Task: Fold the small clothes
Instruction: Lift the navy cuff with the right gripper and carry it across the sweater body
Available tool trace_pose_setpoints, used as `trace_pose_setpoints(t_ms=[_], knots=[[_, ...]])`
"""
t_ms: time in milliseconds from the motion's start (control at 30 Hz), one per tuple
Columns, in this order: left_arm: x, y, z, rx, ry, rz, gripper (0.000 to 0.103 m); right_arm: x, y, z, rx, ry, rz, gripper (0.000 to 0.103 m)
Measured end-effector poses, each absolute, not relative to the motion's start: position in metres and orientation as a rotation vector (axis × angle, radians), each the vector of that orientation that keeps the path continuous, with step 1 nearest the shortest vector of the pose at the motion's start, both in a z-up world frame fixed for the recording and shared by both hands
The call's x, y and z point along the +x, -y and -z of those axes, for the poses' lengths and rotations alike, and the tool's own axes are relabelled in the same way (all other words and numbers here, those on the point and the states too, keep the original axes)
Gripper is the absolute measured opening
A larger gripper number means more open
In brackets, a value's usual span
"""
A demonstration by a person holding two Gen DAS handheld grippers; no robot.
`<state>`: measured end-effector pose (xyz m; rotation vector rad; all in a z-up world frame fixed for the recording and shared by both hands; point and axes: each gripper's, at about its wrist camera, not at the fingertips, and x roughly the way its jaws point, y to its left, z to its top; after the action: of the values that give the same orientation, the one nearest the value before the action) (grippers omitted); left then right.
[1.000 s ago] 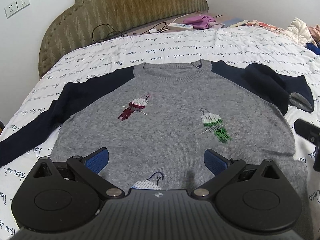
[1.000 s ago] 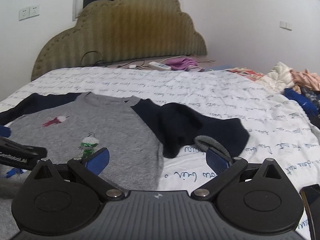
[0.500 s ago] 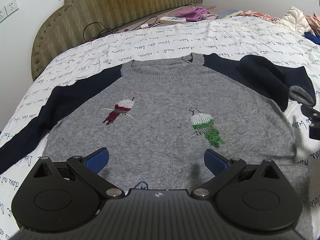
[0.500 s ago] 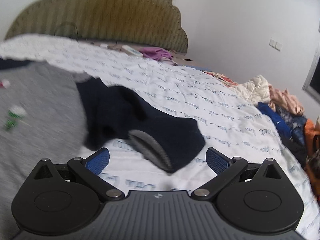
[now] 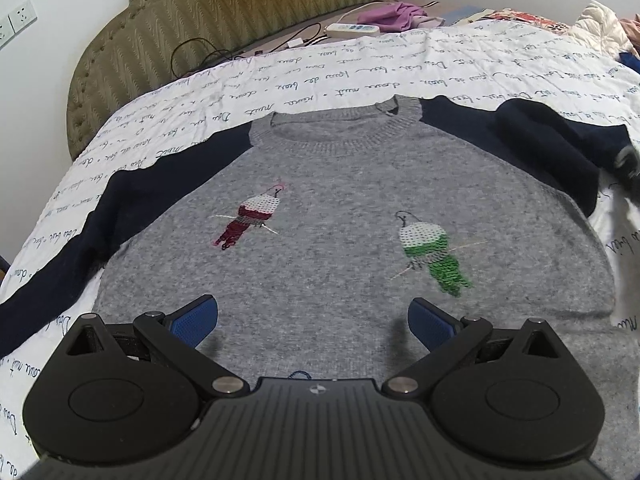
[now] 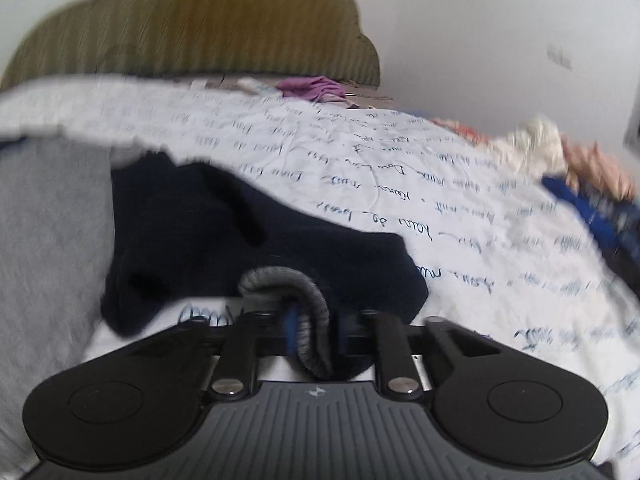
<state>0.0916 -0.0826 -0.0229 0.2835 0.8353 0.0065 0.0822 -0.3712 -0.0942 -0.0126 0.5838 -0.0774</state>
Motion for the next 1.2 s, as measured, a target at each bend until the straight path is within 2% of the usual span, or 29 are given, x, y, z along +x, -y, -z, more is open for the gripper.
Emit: trace_pose_setpoints(t_ms=[233,500,733,767,800,833,867,900,967,1000,1067,1100,1133,1200], knots=[[0.094,0.075,0.022,0.294,-0.837,-0.023,0.103,0.085,0.486,0.076,0.516,-0.52,0.118,0.009],[0.101,0.062,0.022,0.264,-0.857,-0.068,0.103,0.077,0.583,0.072,0.63,-0.478,0.376,0.008],[0.099,0.065,0.022,0.284,-0.855,-0.057,0.103,0.095,0.623,0.115,0.769,-0.575,0.431,0.01],[0.099,0.065,0.022,0.288,-0.852,-0.056,0.103,0.093,0.625,0.121,0.807,-0.587,0.425,0.012],[0.099,0.064,0.022,0.29,-0.849,-0.06,0.103,0.089,0.626,0.127,0.854,-0.586,0.427,0.021],[0.1,0.063,0.022,0.289,-0.85,-0.065,0.103,0.083,0.626,0.13,0.887,-0.576,0.432,0.037],[0.101,0.062,0.023,0.284,-0.854,-0.069,0.103,0.077,0.625,0.132,0.919,-0.562,0.431,0.046],[0.102,0.061,0.023,0.276,-0.859,-0.069,0.103,0.07,0.623,0.134,0.954,-0.54,0.413,0.061],[0.104,0.061,0.024,0.264,-0.866,-0.067,0.103,0.061,0.616,0.138,1.019,-0.494,0.377,0.063],[0.104,0.062,0.024,0.263,-0.87,-0.063,0.103,0.063,0.613,0.138,1.026,-0.495,0.371,0.063],[0.102,0.064,0.022,0.27,-0.866,-0.05,0.103,0.07,0.608,0.137,0.999,-0.498,0.398,0.051],[0.1,0.064,0.021,0.274,-0.859,-0.047,0.103,0.073,0.608,0.137,0.999,-0.499,0.41,0.033],[0.098,0.064,0.019,0.282,-0.849,-0.046,0.103,0.076,0.609,0.137,1.019,-0.497,0.413,0.019],[0.097,0.06,0.017,0.291,-0.838,-0.057,0.103,0.075,0.616,0.136,1.064,-0.48,0.405,0.011]])
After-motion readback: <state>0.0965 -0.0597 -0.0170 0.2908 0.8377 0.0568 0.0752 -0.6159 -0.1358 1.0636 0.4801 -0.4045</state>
